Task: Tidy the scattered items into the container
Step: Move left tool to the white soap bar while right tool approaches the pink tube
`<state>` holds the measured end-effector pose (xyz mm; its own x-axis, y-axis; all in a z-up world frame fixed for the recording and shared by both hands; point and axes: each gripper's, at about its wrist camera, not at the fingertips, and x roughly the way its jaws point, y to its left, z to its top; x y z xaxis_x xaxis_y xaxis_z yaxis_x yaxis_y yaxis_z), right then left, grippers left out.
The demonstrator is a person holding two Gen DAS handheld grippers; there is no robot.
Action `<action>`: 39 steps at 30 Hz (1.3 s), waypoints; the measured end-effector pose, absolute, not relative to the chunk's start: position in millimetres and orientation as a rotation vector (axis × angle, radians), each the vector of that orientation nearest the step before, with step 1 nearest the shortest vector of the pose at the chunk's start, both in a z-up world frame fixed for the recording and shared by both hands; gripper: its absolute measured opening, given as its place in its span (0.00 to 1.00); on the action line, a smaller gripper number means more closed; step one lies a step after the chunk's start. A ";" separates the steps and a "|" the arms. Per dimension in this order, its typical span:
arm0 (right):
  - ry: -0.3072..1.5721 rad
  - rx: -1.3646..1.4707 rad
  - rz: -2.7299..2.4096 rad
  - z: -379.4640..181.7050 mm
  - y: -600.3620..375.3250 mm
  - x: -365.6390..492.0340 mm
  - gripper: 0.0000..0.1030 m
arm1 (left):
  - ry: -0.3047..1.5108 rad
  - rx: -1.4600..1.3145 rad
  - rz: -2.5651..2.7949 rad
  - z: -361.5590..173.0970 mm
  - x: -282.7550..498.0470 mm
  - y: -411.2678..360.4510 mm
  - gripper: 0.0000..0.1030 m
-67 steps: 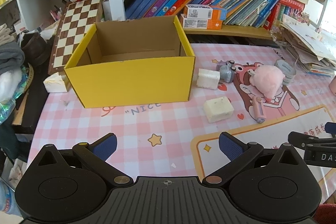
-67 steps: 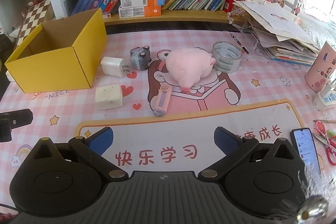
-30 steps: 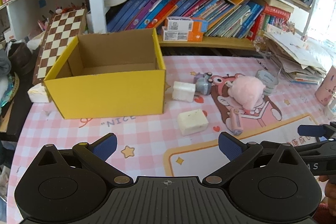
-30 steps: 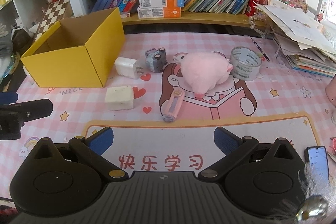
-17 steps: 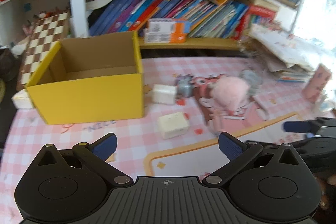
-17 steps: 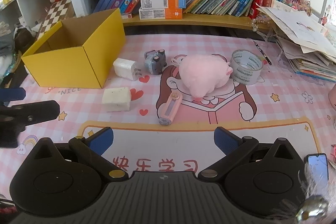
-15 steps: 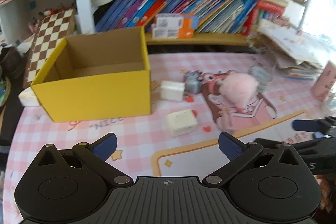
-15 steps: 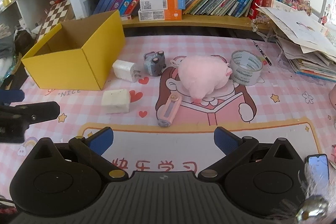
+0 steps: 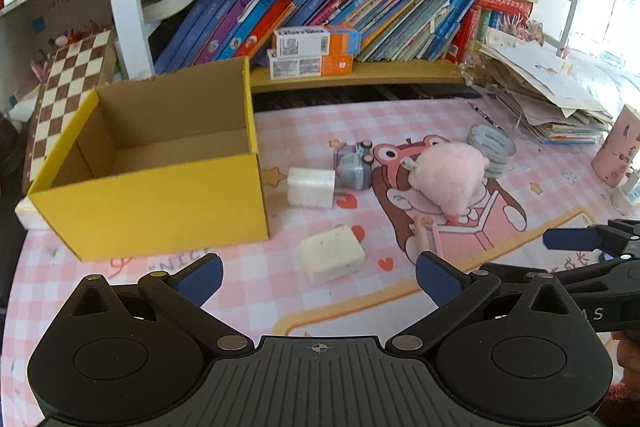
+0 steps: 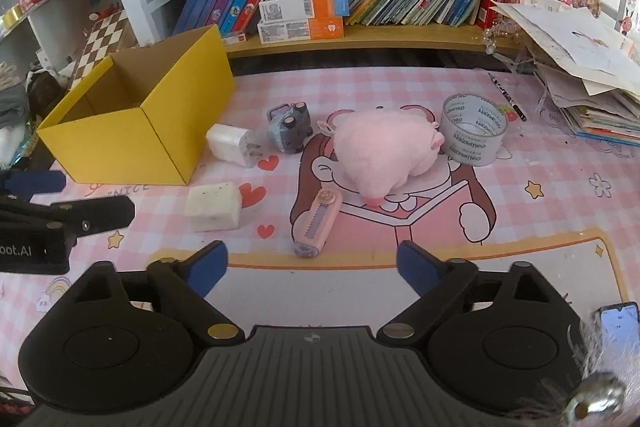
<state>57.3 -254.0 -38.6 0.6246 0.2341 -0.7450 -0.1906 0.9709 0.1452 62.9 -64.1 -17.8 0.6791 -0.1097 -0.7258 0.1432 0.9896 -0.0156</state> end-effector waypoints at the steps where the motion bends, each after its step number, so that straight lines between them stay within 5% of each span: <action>1: 0.868 0.054 0.246 -40.0 -254.1 59.9 0.83 | 0.805 0.053 -0.142 -18.8 64.8 -65.4 1.00; 7: 0.902 0.043 0.264 -51.9 -250.6 76.9 0.61 | 0.789 0.133 -0.157 -29.0 75.5 -76.6 0.89; 25: 0.974 0.042 0.286 -75.0 -243.1 100.1 0.54 | 0.874 0.130 -0.240 -56.0 98.0 -82.4 0.65; 39: 1.015 0.010 0.282 -95.3 -235.0 119.6 0.54 | 0.933 0.063 -0.218 -79.6 120.4 -73.3 0.66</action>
